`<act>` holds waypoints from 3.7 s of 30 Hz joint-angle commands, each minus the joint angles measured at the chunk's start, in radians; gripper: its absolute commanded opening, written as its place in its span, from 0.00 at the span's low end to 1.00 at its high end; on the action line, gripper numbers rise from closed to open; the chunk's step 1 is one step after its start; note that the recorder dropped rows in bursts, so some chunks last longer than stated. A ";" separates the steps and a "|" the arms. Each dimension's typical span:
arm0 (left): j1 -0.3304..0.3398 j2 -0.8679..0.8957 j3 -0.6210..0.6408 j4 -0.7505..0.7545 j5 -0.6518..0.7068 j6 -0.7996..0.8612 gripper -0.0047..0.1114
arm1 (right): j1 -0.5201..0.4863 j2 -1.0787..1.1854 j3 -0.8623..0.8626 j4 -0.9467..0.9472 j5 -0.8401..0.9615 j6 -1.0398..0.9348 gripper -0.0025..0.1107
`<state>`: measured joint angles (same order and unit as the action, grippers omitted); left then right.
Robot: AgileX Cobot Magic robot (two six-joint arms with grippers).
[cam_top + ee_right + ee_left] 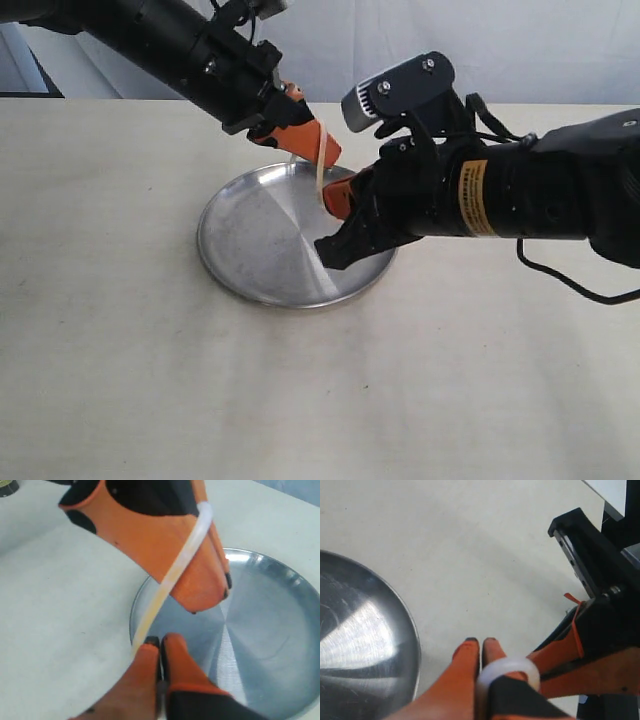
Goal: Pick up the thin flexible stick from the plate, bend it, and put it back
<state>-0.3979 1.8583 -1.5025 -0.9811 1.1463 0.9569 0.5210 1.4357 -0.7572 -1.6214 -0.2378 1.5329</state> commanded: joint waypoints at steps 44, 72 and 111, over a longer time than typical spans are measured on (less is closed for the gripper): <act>-0.002 0.076 -0.013 -0.567 0.013 -0.319 0.04 | 0.010 0.006 0.014 -0.123 0.109 -0.083 0.01; -0.001 0.076 -0.013 -0.731 0.075 -0.134 0.04 | 0.010 0.004 0.014 -0.123 0.197 -0.103 0.01; 0.167 0.076 -0.013 0.343 -0.202 -0.355 0.54 | 0.010 0.013 0.012 -0.119 0.291 -0.011 0.01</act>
<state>-0.2401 1.9464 -1.5065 -0.6454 0.9755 0.6627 0.5286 1.4373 -0.7467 -1.7390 0.0255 1.5183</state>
